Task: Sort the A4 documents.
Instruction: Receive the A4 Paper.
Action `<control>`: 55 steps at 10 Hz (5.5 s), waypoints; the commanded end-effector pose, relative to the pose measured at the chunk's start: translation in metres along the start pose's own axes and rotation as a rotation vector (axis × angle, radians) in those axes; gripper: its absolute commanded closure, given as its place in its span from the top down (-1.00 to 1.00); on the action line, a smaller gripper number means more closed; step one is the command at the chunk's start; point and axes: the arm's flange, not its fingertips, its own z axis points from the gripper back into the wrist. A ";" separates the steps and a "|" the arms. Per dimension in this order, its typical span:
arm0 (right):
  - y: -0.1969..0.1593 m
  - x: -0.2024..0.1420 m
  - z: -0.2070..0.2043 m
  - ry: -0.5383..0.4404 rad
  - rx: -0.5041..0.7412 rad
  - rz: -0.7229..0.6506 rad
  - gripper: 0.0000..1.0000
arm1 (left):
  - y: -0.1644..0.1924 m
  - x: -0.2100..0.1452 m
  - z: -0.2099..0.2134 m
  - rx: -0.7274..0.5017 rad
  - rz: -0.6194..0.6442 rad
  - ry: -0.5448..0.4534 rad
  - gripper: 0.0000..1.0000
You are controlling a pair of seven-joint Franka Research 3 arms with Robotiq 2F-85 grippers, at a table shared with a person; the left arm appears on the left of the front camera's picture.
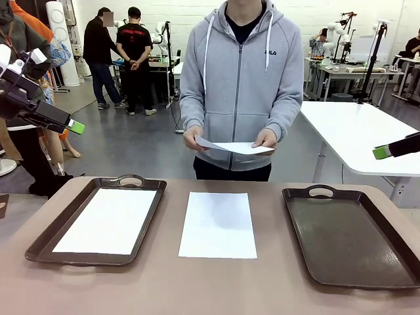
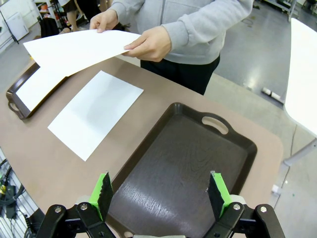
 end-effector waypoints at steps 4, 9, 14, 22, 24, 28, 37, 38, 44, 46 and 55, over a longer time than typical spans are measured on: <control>0.000 0.000 -0.002 -0.001 0.008 -0.001 1.00 | -0.001 -0.001 0.000 0.001 -0.001 0.000 1.00; 0.000 0.000 -0.002 -0.001 0.008 -0.001 1.00 | -0.001 -0.001 0.000 0.001 -0.001 0.000 1.00; 0.000 0.000 -0.002 -0.001 0.008 -0.001 1.00 | -0.001 -0.001 0.000 0.001 -0.001 0.000 1.00; 0.000 0.000 -0.002 -0.001 0.008 -0.001 1.00 | -0.001 -0.001 0.000 0.001 -0.001 0.000 1.00; 0.000 0.000 -0.002 -0.001 0.008 -0.001 1.00 | -0.001 -0.001 0.000 0.001 -0.001 0.000 1.00; 0.000 0.000 -0.002 -0.001 0.008 -0.001 1.00 | -0.001 -0.001 0.000 0.001 -0.001 0.000 1.00; 0.000 0.000 -0.002 -0.001 0.008 -0.001 1.00 | -0.001 -0.001 0.000 0.001 -0.001 0.000 1.00; 0.000 0.000 -0.002 -0.001 0.008 -0.001 1.00 | -0.001 -0.001 0.000 0.001 -0.001 0.000 1.00; 0.000 0.000 -0.002 -0.001 0.008 -0.001 1.00 | 0.005 0.029 -0.095 -0.168 0.366 0.036 1.00; 0.000 0.000 -0.002 -0.001 0.008 -0.001 1.00 | 0.009 0.039 -0.135 -0.248 0.518 0.094 1.00; 0.000 0.000 -0.002 -0.001 0.008 -0.001 1.00 | -0.002 0.113 -0.269 -0.651 0.805 0.123 1.00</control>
